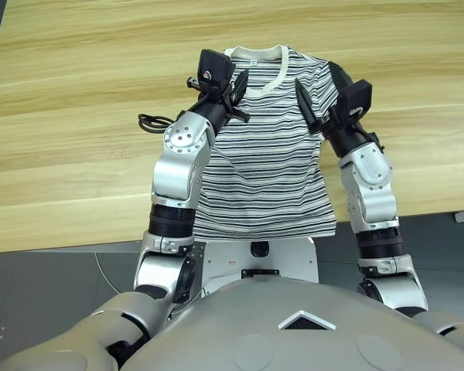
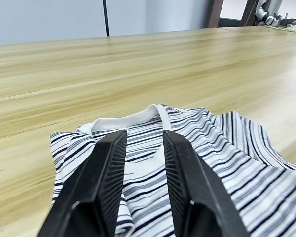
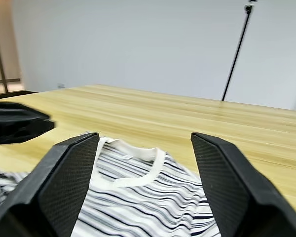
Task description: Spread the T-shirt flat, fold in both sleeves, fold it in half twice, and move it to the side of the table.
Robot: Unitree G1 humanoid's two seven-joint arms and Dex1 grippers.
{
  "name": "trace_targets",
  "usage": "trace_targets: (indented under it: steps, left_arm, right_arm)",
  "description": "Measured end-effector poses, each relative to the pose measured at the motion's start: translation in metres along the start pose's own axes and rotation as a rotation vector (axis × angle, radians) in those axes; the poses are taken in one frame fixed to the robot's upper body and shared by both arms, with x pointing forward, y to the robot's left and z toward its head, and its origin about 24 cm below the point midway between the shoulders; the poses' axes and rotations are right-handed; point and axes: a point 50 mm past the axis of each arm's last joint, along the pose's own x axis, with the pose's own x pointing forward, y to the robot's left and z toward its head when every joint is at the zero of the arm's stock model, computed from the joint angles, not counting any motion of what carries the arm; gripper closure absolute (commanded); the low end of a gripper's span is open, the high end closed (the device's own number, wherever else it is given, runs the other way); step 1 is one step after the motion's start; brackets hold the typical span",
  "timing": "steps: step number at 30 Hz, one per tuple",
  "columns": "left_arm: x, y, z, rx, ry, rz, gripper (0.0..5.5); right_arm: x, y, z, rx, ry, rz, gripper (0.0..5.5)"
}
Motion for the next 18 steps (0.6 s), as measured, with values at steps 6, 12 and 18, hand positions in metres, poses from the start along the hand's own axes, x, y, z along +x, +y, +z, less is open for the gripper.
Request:
trace_targets:
  steps: [6, 12, 18]
  left_arm:
    - [-0.025, 0.019, 0.025, -0.035, -0.151, 0.106, 4.16]
    - [-0.039, 0.031, 0.021, -0.061, -0.209, 0.201, 4.16]
    - [-0.046, 0.040, 0.020, -0.097, -0.237, 0.272, 4.16]
  right_arm:
    - [0.032, -0.037, -0.011, 0.003, 0.157, -0.229, 2.04]
    - [0.028, -0.069, -0.046, 0.184, 0.342, -0.371, 2.04]
    - [0.016, -0.090, -0.067, 0.277, 0.480, -0.445, 2.04]
